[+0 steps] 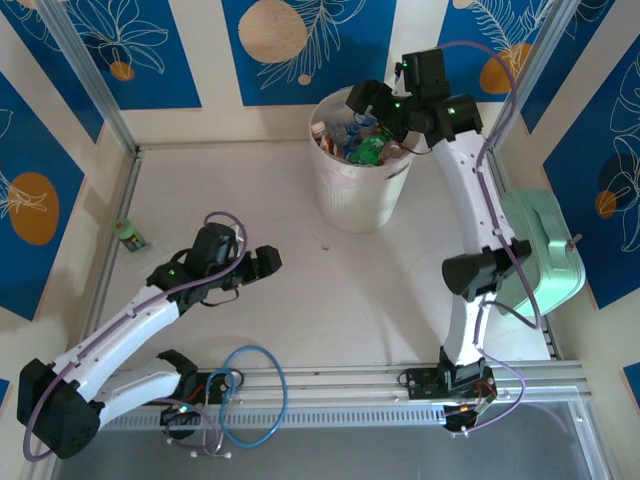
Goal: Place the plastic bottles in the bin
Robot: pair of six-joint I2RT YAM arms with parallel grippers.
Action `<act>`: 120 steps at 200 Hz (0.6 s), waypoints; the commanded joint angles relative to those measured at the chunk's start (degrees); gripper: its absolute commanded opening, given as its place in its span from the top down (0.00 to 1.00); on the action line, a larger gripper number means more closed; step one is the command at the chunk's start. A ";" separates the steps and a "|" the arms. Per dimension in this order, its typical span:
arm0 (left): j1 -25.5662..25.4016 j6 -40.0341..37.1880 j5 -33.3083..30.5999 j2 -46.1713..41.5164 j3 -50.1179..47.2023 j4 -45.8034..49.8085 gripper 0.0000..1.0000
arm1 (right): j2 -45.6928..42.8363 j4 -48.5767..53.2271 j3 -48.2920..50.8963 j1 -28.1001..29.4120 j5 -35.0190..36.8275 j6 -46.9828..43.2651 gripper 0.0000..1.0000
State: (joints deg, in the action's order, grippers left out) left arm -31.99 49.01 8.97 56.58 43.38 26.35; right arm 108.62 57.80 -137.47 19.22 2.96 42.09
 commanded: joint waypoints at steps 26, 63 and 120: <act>1.05 -2.29 -1.06 -2.16 3.55 3.26 0.11 | -22.79 -7.45 23.00 6.05 10.85 -8.51 0.12; 1.14 -1.97 -1.34 -1.27 3.77 2.63 0.11 | -24.95 -8.59 25.64 -0.76 5.22 -9.10 0.77; 1.22 -1.58 -1.57 -2.27 2.98 3.19 0.11 | -8.34 -8.92 9.08 -5.30 -1.42 -10.86 0.97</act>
State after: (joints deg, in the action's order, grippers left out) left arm -31.62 47.92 8.51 55.55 45.69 28.14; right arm 94.00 49.30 -122.23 15.20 5.54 32.73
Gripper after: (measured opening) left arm 0.886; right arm 0.059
